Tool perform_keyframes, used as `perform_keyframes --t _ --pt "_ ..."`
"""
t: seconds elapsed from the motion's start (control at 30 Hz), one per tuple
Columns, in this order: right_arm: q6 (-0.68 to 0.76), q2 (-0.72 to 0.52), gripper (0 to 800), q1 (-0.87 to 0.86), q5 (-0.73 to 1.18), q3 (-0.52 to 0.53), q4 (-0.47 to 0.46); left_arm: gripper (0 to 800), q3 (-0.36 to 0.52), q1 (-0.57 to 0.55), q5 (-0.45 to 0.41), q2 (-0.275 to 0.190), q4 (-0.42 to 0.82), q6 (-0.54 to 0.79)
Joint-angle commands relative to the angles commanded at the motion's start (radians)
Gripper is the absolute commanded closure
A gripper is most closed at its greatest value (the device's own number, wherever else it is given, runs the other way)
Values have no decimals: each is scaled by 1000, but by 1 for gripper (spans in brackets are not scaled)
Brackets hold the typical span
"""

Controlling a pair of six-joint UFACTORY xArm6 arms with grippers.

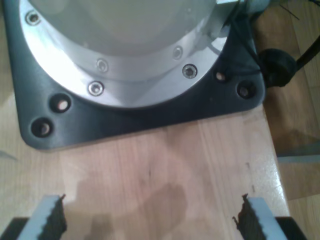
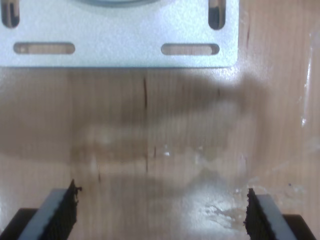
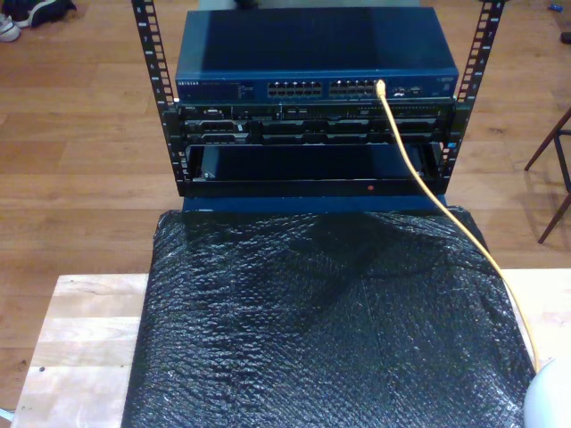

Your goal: Grab the cable and plug it in

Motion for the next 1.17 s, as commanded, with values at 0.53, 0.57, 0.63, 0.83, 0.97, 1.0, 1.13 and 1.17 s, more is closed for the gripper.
perform_keyframes --t 0.53,0.57,0.63,0.83,0.97,1.0,1.13,1.17 --pt "-2 -6 1 2 -48 23 -2 0 0 0 0 0 0 0" --pt "-2 -6 1 0 -48 23 -2 0 0 2 0 0 0 0" --pt "0 -6 1 2 -48 23 -2 0 0 0 0 0 0 0" --pt "-2 -6 1 2 -48 23 -2 0 0 2 0 0 0 0" --pt "-2 -6 1 2 -48 23 -2 0 0 0 0 0 0 0" --pt "-2 -6 1 2 -48 23 -2 0 0 0 0 0 0 0" --pt "-2 -6 1 2 -48 23 -2 0 0 0 0 0 0 0" --pt "-2 -6 1 2 -48 23 -2 0 0 2 0 0 0 0"
